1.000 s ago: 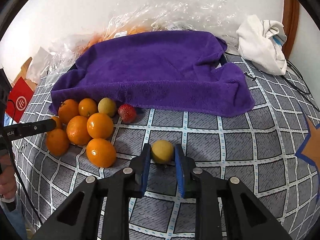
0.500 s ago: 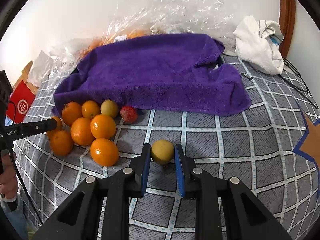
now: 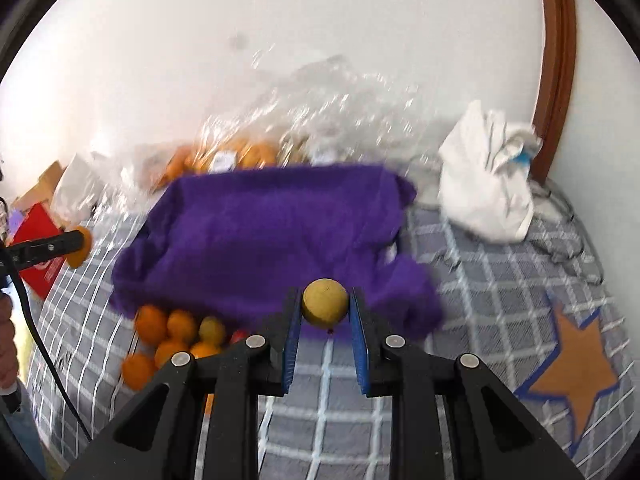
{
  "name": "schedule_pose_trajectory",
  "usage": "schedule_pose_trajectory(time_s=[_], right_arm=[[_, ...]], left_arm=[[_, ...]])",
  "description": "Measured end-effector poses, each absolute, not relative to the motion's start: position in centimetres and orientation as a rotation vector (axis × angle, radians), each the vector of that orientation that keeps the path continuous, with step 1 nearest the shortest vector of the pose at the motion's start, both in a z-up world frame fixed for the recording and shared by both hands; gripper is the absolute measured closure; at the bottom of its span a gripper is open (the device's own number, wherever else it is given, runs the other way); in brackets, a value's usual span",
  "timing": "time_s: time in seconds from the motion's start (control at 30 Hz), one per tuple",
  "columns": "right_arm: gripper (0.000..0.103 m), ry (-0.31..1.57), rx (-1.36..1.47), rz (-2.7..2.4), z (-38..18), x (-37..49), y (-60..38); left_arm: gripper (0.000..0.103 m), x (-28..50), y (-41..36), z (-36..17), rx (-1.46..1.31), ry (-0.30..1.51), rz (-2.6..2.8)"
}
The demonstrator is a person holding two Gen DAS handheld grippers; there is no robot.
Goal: Organize fruits
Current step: 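Carry both fruits onto the purple towel and open both grippers to release them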
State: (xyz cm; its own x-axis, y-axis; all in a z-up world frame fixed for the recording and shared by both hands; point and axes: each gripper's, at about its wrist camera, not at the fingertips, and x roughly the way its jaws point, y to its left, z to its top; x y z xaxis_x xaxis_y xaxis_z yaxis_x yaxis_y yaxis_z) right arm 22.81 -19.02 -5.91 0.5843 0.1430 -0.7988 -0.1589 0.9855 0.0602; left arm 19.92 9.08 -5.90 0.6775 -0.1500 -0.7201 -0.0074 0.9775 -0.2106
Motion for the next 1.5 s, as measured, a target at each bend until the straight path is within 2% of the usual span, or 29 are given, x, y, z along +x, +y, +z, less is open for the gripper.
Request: schedule_pose_trajectory(time_s=[0.2, 0.63, 0.93, 1.5], right_arm=[[0.08, 0.902, 0.025, 0.144, -4.9, 26.8, -19.7], [0.08, 0.96, -0.013, 0.144, -9.5, 33.4, -17.2], [0.08, 1.032, -0.043, 0.152, -14.1, 34.1, -16.5], [0.08, 1.073, -0.023, 0.164, -15.4, 34.6, -16.7]], left_arm=[[0.073, 24.1, 8.4, -4.8, -0.17, 0.802, -0.072], [0.073, 31.4, 7.4, -10.0, -0.171, 0.924, -0.035], [0.073, 32.7, 7.2, -14.5, -0.121, 1.025, -0.028], [0.073, 33.2, 7.1, -15.5, -0.095, 1.059, -0.047]])
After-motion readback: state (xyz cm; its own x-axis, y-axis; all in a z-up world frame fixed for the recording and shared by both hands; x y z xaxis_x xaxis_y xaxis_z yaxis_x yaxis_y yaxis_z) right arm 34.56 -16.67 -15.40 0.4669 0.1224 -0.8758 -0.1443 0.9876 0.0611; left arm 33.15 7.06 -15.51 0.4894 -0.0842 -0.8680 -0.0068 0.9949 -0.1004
